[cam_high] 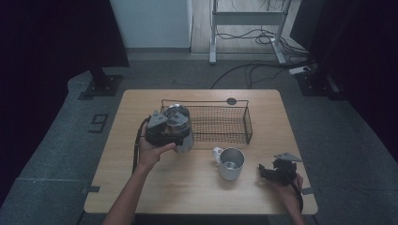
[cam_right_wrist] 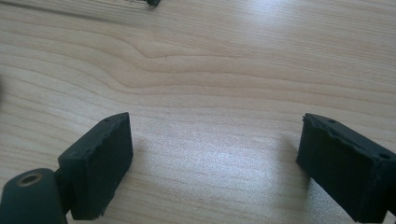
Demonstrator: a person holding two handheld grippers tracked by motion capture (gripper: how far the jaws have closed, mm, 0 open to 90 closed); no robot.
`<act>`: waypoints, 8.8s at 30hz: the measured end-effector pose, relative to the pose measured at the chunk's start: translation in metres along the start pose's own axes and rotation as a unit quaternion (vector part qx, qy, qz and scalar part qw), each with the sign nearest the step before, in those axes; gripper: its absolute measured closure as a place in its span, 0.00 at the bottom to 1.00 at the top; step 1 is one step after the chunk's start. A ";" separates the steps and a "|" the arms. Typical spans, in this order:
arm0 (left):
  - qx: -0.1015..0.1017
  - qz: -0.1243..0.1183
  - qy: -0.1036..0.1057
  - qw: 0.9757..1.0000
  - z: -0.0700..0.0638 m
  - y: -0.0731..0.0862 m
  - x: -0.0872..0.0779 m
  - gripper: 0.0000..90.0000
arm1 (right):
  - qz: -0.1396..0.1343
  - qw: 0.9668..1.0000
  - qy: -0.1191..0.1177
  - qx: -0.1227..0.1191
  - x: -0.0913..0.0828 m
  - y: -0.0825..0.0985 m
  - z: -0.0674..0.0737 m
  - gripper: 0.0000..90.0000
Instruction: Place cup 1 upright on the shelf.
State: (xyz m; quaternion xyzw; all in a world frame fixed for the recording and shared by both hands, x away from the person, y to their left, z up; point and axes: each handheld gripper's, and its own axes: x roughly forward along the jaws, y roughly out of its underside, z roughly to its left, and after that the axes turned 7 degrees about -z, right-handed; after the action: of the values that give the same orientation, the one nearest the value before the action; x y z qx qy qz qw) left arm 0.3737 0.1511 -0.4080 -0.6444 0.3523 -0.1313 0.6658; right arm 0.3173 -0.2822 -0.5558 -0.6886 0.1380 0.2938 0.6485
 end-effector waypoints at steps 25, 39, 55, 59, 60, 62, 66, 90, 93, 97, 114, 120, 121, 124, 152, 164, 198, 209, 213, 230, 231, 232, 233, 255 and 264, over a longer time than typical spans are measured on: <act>0.007 -0.011 0.004 1.000 -0.003 -0.012 -0.011 0.05 | 0.000 1.000 0.000 0.000 0.000 0.000 0.000 0.11; 0.000 -0.018 0.016 1.000 0.000 -0.022 -0.007 0.05 | 0.001 1.000 -0.001 0.000 0.000 0.000 0.000 0.11; -0.002 -0.012 0.010 1.000 0.009 -0.029 0.008 0.05 | 0.000 1.000 -0.002 -0.001 0.000 -0.001 -0.001 0.12; 0.000 -0.010 0.007 1.000 0.012 -0.033 0.010 0.05 | 0.000 1.000 -0.001 -0.001 0.000 0.000 -0.001 0.12; -0.001 -0.011 0.006 1.000 0.012 -0.034 0.011 0.05 | -0.001 1.000 -0.001 0.000 0.000 0.000 0.000 0.12; -0.001 -0.011 0.004 1.000 0.014 -0.036 0.011 0.05 | -0.001 1.000 -0.001 0.000 0.000 0.000 0.000 0.12; -0.003 -0.012 0.000 1.000 0.017 -0.038 0.013 0.05 | -0.001 1.000 -0.001 -0.001 0.000 0.000 -0.001 0.12; -0.010 0.000 -0.019 1.000 0.040 -0.040 0.037 0.05 | -0.001 1.000 0.000 -0.002 0.000 0.000 -0.001 0.13; -0.012 0.002 -0.022 1.000 0.043 -0.038 0.041 0.05 | -0.001 1.000 0.000 -0.002 0.000 0.000 -0.001 0.13; -0.003 0.001 -0.025 1.000 0.043 -0.038 0.045 0.05 | -0.001 1.000 0.000 -0.001 0.000 0.000 -0.001 0.13; 0.001 0.012 -0.029 1.000 0.044 -0.038 0.064 0.05 | -0.003 1.000 0.001 0.000 0.000 0.000 -0.001 0.13; 0.000 0.017 -0.034 0.999 0.046 -0.034 0.070 0.05 | -0.003 1.000 0.001 0.000 0.000 0.000 -0.001 0.13; -0.001 0.019 -0.035 0.999 0.047 -0.033 0.072 0.05 | -0.003 1.000 0.001 0.000 0.000 0.000 -0.001 0.13; -0.003 0.021 -0.039 0.999 0.048 -0.031 0.074 0.05 | -0.003 1.000 0.001 0.000 0.000 0.000 -0.001 0.13; -0.016 0.058 -0.046 0.997 0.051 0.001 0.098 0.05 | -0.003 1.000 0.001 0.000 0.000 0.000 -0.001 0.13; -0.016 0.068 -0.053 0.996 0.051 0.009 0.104 0.05 | -0.002 1.000 0.001 -0.001 0.000 0.000 -0.001 0.13; -0.010 0.073 -0.068 0.995 0.046 0.026 0.108 0.03 | -0.002 1.000 0.002 0.000 0.000 0.000 -0.001 0.14; -0.013 0.036 -0.067 0.997 0.044 0.020 0.092 0.00 | -0.002 1.000 0.002 0.000 0.000 0.000 -0.001 0.14; -0.010 0.031 -0.070 0.997 0.044 0.021 0.086 0.00 | -0.002 1.000 0.002 0.000 0.000 0.000 -0.001 0.14; -0.011 0.017 -0.057 0.998 0.039 0.027 0.060 0.00 | -0.002 1.000 0.002 0.001 0.000 0.000 -0.001 0.14; -0.010 0.016 -0.056 0.998 0.038 0.027 0.058 0.00 | -0.002 1.000 0.002 0.001 0.000 0.000 -0.001 0.14; -0.010 0.015 -0.055 0.998 0.037 0.027 0.056 0.01 | -0.002 1.000 0.002 0.001 0.000 0.000 -0.001 0.14; -0.009 0.015 -0.054 0.998 0.037 0.027 0.055 0.01 | -0.002 1.000 0.002 0.001 0.000 0.000 -0.001 0.14; -0.006 0.017 -0.033 0.999 0.015 0.046 0.007 0.05 | -0.002 1.000 0.001 0.001 0.000 0.000 -0.001 0.14; -0.032 0.034 -0.030 0.998 0.017 0.074 -0.023 0.08 | -0.003 1.000 0.001 0.001 0.000 0.000 -0.001 0.14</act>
State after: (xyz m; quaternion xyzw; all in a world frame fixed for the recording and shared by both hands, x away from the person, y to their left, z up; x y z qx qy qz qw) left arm 0.3477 0.1888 -0.4724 -0.6566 0.3583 -0.0775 0.6591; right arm 0.3173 -0.2828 -0.5555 -0.6886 0.1372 0.2913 0.6498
